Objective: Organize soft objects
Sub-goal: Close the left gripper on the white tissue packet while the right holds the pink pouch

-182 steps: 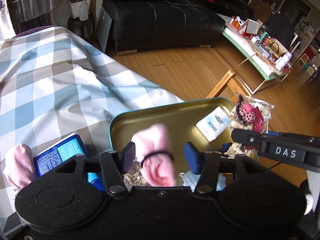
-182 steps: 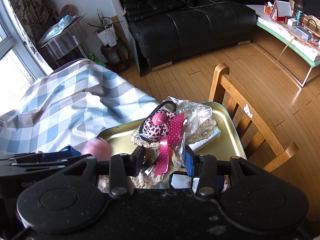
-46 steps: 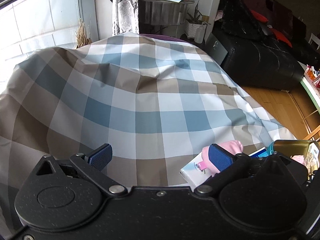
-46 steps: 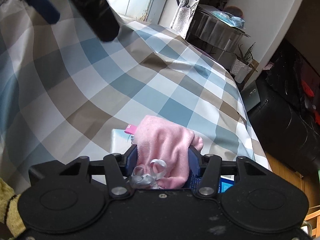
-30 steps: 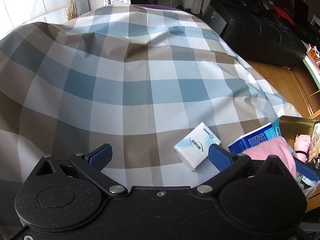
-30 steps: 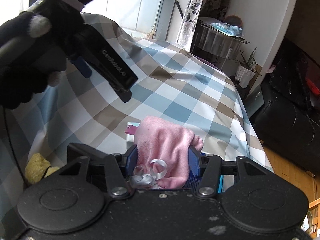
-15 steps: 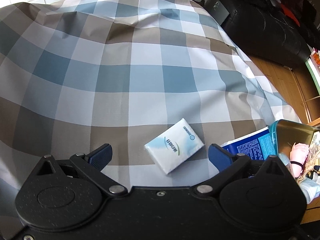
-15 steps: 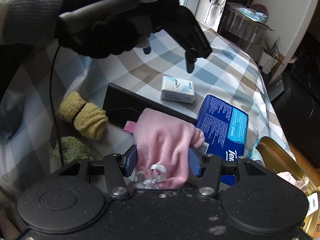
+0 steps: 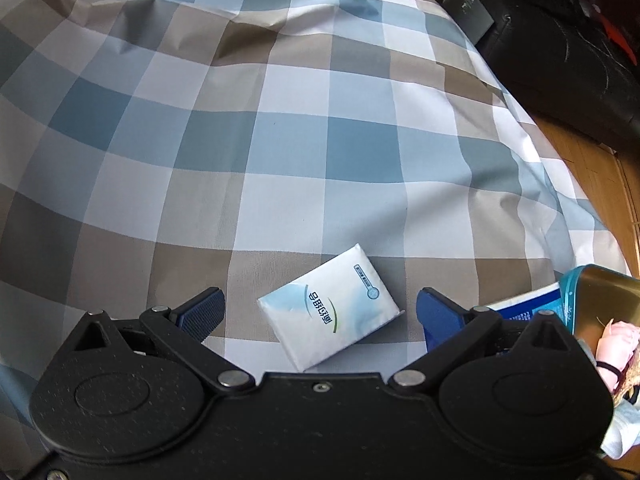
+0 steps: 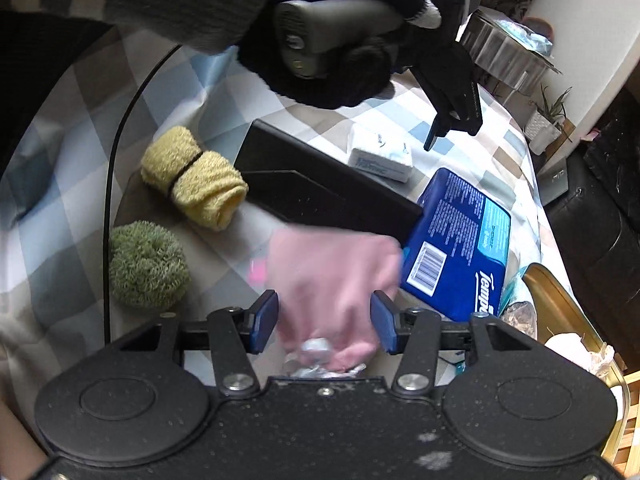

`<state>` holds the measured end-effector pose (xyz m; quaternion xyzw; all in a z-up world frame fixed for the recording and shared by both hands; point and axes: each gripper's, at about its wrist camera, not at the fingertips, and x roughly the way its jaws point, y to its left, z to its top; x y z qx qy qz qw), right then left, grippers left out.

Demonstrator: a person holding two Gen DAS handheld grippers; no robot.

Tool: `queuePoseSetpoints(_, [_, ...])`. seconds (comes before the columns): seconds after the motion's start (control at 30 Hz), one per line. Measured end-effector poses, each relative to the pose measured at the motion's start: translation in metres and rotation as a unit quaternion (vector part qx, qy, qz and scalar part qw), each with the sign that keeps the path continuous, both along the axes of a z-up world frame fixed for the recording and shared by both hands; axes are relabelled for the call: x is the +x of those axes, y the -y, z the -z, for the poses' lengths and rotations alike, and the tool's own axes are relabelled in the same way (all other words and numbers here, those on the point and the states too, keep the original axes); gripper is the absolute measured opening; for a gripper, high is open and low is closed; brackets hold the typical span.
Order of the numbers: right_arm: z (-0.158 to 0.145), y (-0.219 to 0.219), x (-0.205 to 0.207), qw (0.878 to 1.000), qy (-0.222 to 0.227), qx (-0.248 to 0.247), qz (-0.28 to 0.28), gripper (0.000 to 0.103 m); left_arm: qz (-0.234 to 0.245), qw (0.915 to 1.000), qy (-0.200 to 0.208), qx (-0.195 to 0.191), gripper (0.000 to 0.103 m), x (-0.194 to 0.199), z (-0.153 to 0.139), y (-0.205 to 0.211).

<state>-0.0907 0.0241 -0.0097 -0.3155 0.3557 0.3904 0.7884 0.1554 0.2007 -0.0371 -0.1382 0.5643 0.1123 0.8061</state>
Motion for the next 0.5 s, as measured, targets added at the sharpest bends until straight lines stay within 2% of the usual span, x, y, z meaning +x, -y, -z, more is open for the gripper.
queuePoseSetpoints(0.2, [-0.001,0.003,0.001,1.0,0.001,0.003,0.004,0.049,-0.033,0.9991,-0.024,-0.01,0.099,0.014,0.016,0.0])
queuePoseSetpoints(0.3, [0.0,0.004,0.003,1.0,-0.003,0.002,0.006,0.049,-0.028,0.9987,-0.042,-0.01,0.099,0.02,0.028,0.005])
queuePoseSetpoints(0.43, [0.003,0.006,0.004,1.0,-0.005,0.0,0.008,0.049,-0.009,0.9973,-0.072,0.011,0.098,0.024,0.042,0.013])
queuePoseSetpoints(0.47, [0.003,0.006,0.003,1.0,-0.005,-0.001,0.008,0.049,-0.006,0.9974,-0.072,0.006,0.098,0.023,0.043,0.01])
queuePoseSetpoints(0.5, [0.004,0.007,0.003,1.0,-0.005,-0.001,0.009,0.05,-0.005,0.9972,-0.075,0.001,0.092,0.023,0.043,0.007])
